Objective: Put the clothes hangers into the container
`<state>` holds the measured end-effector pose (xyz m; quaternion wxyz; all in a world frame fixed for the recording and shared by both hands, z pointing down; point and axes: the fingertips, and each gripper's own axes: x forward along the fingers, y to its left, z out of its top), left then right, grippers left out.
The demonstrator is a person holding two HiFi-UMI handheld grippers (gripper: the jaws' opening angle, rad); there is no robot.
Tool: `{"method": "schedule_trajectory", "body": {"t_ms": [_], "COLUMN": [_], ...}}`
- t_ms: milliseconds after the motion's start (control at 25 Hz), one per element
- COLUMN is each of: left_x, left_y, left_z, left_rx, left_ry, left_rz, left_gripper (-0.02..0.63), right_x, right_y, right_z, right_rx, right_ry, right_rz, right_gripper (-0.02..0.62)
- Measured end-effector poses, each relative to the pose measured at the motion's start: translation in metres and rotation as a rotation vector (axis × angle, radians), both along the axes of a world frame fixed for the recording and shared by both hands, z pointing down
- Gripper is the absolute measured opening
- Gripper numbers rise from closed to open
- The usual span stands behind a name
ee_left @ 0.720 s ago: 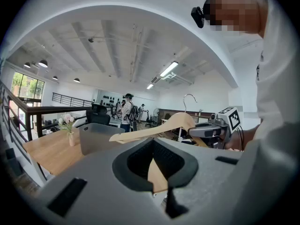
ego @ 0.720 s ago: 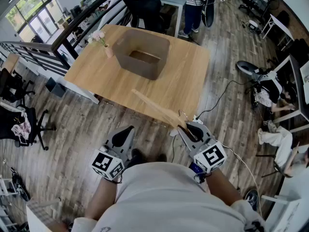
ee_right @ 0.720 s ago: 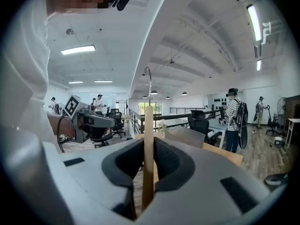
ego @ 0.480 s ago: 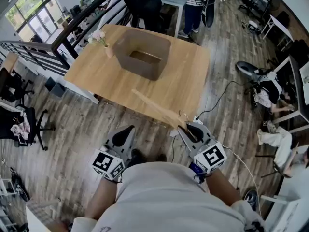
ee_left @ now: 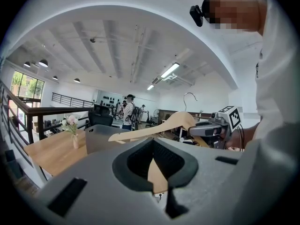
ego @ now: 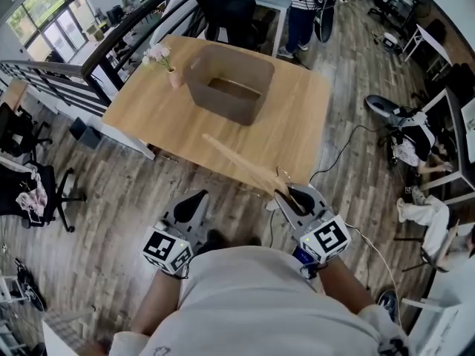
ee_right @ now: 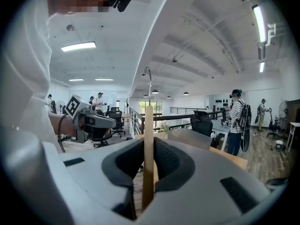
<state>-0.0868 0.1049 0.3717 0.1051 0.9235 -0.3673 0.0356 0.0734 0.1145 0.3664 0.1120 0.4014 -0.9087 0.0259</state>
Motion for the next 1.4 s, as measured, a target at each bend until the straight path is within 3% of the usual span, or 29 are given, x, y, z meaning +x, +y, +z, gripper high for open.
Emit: {"method": "schedule_trajectory", "body": {"t_ms": [720, 1080, 1400], "left_x": [-0.115, -0.118, -0.094], "left_y": [-0.052, -0.074, -0.116], "left_z": [-0.006, -0.003, -0.005], "left_rx": [0.005, -0.014, -0.008], "left_ry": [0.009, 0.007, -0.01], "left_rz": [0.04, 0.028, -0.022], "left_gripper": [0.006, 0.006, 0.006], "right_x": [-0.108, -0.118, -0.092], "right_y": [-0.054, -0.078, -0.13], "right_z": [-0.003, 0.002, -0.001], "right_rx": [-0.016, -0.027, -0.004], "right_ry": [0.0, 0.003, 0.009], "right_rz": [0.072, 0.048, 0.002], "right_gripper": [0.061, 0.061, 0.061]}}
